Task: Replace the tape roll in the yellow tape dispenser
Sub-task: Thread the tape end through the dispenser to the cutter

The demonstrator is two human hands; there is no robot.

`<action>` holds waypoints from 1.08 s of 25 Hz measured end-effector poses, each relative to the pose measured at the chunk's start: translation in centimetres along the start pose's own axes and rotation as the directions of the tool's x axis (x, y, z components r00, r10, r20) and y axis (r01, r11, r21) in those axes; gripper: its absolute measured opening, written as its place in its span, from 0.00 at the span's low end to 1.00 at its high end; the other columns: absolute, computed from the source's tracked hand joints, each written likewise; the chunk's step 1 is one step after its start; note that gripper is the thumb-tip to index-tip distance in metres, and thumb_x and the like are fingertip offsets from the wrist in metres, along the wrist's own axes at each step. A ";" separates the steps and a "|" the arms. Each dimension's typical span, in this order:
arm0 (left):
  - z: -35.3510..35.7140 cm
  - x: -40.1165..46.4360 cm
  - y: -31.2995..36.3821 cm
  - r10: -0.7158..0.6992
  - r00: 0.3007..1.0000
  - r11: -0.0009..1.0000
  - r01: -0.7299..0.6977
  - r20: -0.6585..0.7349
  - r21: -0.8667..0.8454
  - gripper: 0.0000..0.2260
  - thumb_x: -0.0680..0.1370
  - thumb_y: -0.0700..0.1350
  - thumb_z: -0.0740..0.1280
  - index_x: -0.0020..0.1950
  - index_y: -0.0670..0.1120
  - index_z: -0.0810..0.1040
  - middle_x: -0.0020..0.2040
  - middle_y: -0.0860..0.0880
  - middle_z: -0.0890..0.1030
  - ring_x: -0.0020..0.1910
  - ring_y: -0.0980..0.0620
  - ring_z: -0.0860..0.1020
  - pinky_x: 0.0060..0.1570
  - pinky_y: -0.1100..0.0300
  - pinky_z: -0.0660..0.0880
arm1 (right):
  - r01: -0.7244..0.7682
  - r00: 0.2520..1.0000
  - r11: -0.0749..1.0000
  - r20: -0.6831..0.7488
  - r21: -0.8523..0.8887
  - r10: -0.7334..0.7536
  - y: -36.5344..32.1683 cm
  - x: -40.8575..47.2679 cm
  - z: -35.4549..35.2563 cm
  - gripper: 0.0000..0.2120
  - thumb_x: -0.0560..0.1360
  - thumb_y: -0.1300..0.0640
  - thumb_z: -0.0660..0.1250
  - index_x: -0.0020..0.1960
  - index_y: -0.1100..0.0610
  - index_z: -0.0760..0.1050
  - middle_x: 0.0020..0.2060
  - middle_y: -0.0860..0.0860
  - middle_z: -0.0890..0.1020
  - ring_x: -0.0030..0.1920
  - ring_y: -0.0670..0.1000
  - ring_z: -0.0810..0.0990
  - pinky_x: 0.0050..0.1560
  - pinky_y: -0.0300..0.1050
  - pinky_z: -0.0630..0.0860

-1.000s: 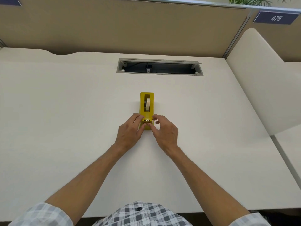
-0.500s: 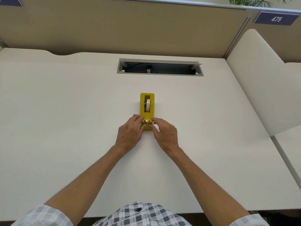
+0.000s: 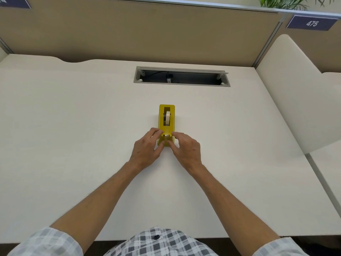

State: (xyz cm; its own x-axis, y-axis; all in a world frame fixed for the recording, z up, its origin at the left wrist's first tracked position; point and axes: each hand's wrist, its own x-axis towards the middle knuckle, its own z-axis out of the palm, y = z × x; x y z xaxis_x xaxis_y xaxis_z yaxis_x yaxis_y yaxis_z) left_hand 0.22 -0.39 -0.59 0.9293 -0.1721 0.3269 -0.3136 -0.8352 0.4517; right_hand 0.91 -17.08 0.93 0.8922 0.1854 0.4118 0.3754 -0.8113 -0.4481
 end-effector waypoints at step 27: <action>-2.3 1.1 1.6 -0.125 0.979 0.991 0.129 0.160 -0.016 0.21 0.75 0.49 0.68 0.68 0.49 0.72 0.62 0.52 0.77 0.56 0.50 0.78 0.45 0.55 0.78 | -0.014 0.995 0.999 0.103 -0.052 0.019 -0.1 0.5 -1.1 0.18 0.75 0.48 0.69 0.62 0.54 0.77 0.50 0.49 0.84 0.44 0.52 0.83 0.39 0.47 0.80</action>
State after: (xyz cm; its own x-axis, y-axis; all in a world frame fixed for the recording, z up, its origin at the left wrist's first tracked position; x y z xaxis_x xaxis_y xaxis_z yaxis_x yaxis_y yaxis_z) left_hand 0.36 -0.71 2.37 0.9804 -0.1476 0.1308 -0.1939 -0.8422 0.5031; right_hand 1.03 -17.54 2.03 0.9204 0.2256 0.3193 0.3492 -0.8416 -0.4121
